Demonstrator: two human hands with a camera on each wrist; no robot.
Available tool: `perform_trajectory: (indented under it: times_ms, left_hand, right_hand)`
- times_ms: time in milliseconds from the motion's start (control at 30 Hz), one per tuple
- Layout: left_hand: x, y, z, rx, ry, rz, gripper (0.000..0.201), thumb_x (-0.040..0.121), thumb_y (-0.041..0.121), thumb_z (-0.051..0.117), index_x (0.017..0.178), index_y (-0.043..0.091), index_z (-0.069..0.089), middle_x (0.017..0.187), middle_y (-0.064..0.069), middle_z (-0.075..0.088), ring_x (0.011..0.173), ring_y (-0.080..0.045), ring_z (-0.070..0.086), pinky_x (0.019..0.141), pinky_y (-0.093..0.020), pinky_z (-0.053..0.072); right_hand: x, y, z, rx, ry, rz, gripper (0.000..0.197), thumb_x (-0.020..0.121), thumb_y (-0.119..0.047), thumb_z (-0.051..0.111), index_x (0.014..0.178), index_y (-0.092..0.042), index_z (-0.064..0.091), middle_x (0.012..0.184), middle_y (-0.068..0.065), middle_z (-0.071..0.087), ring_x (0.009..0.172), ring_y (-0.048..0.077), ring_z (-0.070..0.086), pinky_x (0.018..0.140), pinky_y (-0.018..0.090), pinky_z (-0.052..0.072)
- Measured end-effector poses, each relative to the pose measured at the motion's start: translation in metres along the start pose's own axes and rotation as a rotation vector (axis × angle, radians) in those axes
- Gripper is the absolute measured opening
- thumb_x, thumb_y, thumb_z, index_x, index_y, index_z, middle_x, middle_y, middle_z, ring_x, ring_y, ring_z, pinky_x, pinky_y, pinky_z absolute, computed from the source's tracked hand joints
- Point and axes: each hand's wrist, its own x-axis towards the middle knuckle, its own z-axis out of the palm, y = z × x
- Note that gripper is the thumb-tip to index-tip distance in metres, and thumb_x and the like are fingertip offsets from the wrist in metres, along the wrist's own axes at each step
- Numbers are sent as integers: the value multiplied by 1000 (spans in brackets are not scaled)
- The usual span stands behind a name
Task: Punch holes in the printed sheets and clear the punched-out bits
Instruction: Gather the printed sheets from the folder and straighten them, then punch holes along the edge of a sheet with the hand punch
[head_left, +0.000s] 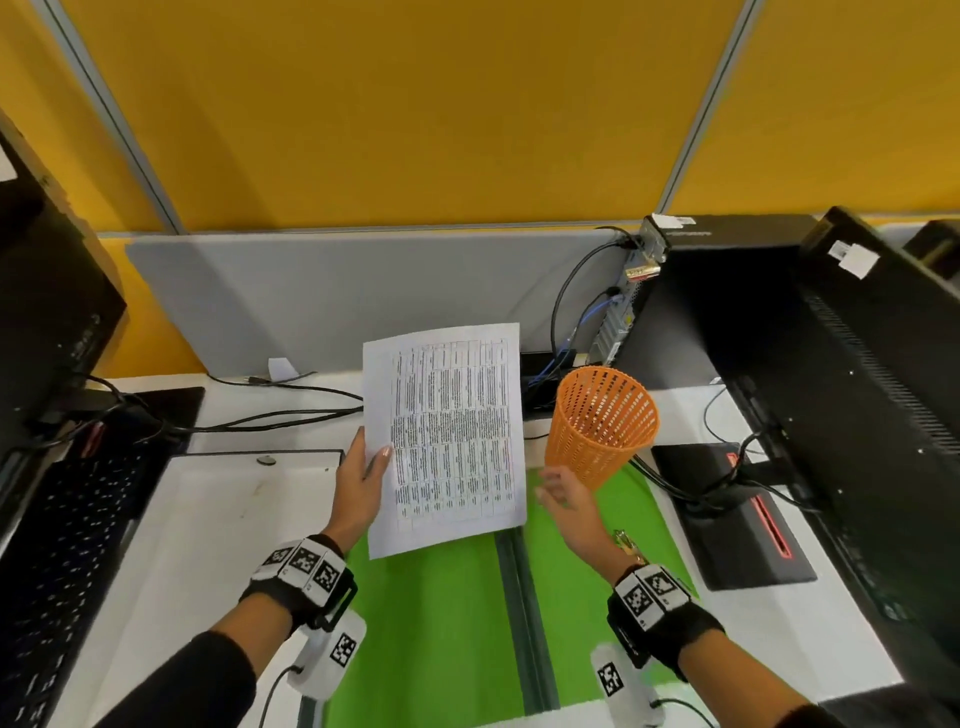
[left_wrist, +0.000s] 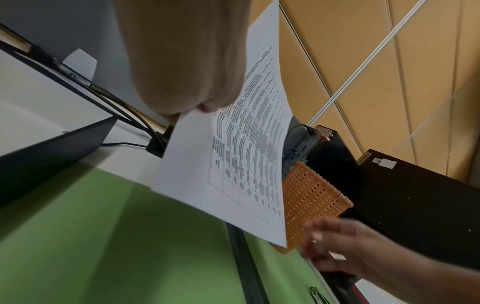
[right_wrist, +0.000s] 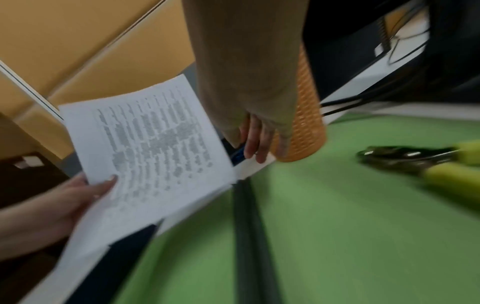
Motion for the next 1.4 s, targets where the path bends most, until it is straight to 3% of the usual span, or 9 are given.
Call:
perform_trajectory:
  times_ms: [167, 267, 367, 767, 833, 933, 1133, 1267, 1400]
  left_hand:
    - [6, -11, 1, -2, -16, -17, 47, 98, 13, 45, 143, 12, 32, 141, -3, 46, 132, -20, 43, 113, -44, 33]
    - [5, -14, 3, -6, -11, -14, 44, 98, 10, 43, 141, 13, 34, 135, -1, 48, 128, -21, 45, 110, -42, 36]
    - [3, -18, 2, 7, 10, -20, 43, 98, 10, 44, 141, 13, 35, 135, -3, 49, 127, -22, 46, 109, -45, 37]
    - [-3, -14, -12, 0, 49, -34, 43, 98, 7, 44, 140, 9, 36, 136, -7, 50, 124, -21, 49, 109, -47, 37]
    - [-2, -12, -15, -9, 62, -30, 44, 98, 7, 45, 141, 10, 36, 137, -8, 50, 124, -23, 49, 108, -49, 38]
    - [-1, -7, -19, -27, 82, -32, 45, 98, 6, 45, 141, 10, 36, 138, -10, 50, 125, -26, 50, 107, -52, 38]
    - [-3, 8, -19, -53, 96, -1, 45, 97, 5, 45, 141, 8, 35, 139, -12, 49, 127, -27, 48, 108, -52, 37]
    - [-3, 21, -23, -70, 122, 15, 44, 97, 4, 44, 141, 7, 34, 139, -12, 49, 126, -27, 49, 107, -51, 38]
    - [-4, 31, -30, -113, 167, 12, 45, 98, 5, 44, 141, 10, 33, 139, -11, 48, 125, -26, 49, 107, -50, 39]
  right_hand:
    - [-34, 81, -62, -521, -50, 251, 7, 73, -8, 56, 75, -11, 61, 77, 6, 60, 79, 25, 56, 67, 27, 37]
    - [-59, 104, -84, -779, 22, 361, 34, 79, -20, 65, 106, -2, 54, 107, 16, 51, 102, 35, 49, 83, 40, 42]
    - [-77, 108, -87, -843, 94, 501, 61, 79, -46, 64, 119, -3, 44, 120, 16, 41, 110, 35, 41, 86, 46, 44]
    - [-85, 108, -73, -903, -134, 520, 66, 80, -50, 58, 124, -9, 31, 124, 14, 39, 114, 32, 45, 93, 42, 42]
    - [-80, 103, -64, -743, -112, 491, 44, 87, -40, 54, 109, -7, 36, 108, 11, 47, 97, 27, 52, 87, 41, 43]
    - [-76, 75, -50, -165, -86, 473, 20, 91, -22, 50, 84, -16, 32, 80, 5, 42, 69, 16, 41, 67, 37, 40]
    - [-75, 10, -21, 256, -192, 334, 44, 72, -31, 37, 114, -20, 42, 97, 9, 61, 87, 26, 59, 68, 33, 45]
    - [-83, -8, 2, 583, -271, 373, 42, 68, -28, 41, 103, -11, 54, 84, 11, 65, 74, 28, 64, 72, 38, 47]
    - [-91, -21, 23, 825, -421, 442, 36, 82, -43, 44, 94, -11, 55, 80, 13, 61, 67, 28, 59, 71, 41, 50]
